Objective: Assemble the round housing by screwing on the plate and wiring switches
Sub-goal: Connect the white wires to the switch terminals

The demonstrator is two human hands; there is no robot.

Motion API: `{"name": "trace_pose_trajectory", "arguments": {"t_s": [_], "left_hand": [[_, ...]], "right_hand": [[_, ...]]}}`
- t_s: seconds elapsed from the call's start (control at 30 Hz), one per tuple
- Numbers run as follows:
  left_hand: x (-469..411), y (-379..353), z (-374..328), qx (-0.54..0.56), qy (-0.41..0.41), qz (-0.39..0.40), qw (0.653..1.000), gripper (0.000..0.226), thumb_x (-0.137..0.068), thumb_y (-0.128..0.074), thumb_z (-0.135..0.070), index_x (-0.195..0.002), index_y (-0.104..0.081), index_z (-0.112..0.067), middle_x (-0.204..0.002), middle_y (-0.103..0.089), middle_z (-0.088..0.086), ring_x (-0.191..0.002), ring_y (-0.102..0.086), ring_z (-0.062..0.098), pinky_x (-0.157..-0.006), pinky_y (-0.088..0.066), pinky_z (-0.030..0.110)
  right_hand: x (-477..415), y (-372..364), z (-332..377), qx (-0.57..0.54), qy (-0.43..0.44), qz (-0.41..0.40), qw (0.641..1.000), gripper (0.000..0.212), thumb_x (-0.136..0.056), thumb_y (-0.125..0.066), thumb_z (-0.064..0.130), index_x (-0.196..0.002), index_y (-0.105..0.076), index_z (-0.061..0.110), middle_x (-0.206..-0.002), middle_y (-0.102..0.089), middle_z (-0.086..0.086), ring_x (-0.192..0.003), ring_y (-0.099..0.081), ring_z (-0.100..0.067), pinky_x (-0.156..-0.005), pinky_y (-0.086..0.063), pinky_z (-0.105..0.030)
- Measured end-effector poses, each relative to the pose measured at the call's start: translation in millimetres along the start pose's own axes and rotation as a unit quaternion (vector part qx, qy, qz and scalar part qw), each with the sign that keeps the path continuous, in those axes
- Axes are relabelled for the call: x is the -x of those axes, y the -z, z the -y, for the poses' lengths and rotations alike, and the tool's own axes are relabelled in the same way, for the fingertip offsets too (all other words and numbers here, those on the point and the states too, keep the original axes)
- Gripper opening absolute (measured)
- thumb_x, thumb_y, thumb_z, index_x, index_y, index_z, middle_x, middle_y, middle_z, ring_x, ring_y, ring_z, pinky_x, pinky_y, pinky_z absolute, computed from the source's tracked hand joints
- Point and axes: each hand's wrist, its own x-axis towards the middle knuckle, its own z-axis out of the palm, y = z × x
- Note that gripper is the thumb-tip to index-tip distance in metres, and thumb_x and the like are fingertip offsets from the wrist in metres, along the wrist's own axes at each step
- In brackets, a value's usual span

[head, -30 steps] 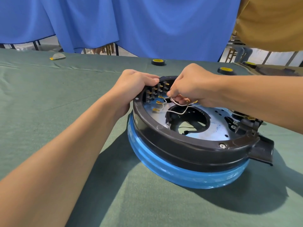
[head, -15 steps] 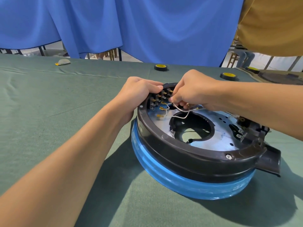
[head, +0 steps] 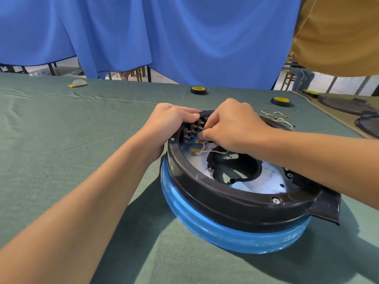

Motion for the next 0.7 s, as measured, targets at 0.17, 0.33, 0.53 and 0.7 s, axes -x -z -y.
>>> {"name": "trace_pose_trajectory", "arguments": {"t_s": [0.17,0.33,0.53,0.7], "left_hand": [[0,1,-1,-0.009,0.002,-0.002,1.0,0.026,-0.09,-0.064,-0.008,-0.114,-0.074,-0.01,-0.103,-0.076,0.012,-0.097,-0.073,0.027,-0.095,-0.055,0.044],[0,1,0,-0.012,-0.001,0.001,1.0,0.026,-0.09,-0.065,-0.008,-0.113,-0.074,-0.01,-0.105,-0.075,0.012,-0.101,-0.071,0.029,-0.098,-0.053,0.044],[0,1,-1,-0.009,0.0,0.0,1.0,0.026,-0.089,-0.065,-0.008,-0.113,-0.074,-0.01,-0.103,-0.076,0.013,-0.1,-0.072,0.028,-0.098,-0.053,0.043],[0,1,-2,-0.013,0.0,0.004,1.0,0.026,-0.09,-0.065,-0.008,-0.114,-0.074,-0.01,-0.104,-0.075,0.012,-0.101,-0.071,0.028,-0.099,-0.052,0.044]], "right_hand": [[-4,-4,-4,-0.021,-0.001,0.011,1.0,0.011,-0.074,-0.081,0.032,-0.069,-0.074,0.026,-0.079,-0.071,-0.002,-0.087,-0.065,-0.024,-0.083,-0.055,-0.039],[-6,1,-11,-0.003,0.045,0.013,0.999,0.022,-0.077,-0.08,0.027,-0.057,-0.071,0.028,-0.065,-0.07,0.002,-0.082,-0.065,-0.017,-0.077,-0.055,-0.032],[-10,4,-14,0.003,0.073,0.03,0.997,0.013,-0.077,-0.08,0.027,-0.064,-0.076,0.025,-0.058,-0.069,0.006,-0.068,-0.061,-0.006,-0.06,-0.048,-0.022],[-12,5,-13,-0.005,0.064,0.035,0.997,0.015,-0.077,-0.08,0.026,-0.062,-0.076,0.025,-0.055,-0.066,0.008,-0.067,-0.059,-0.006,-0.059,-0.044,-0.02]]}}
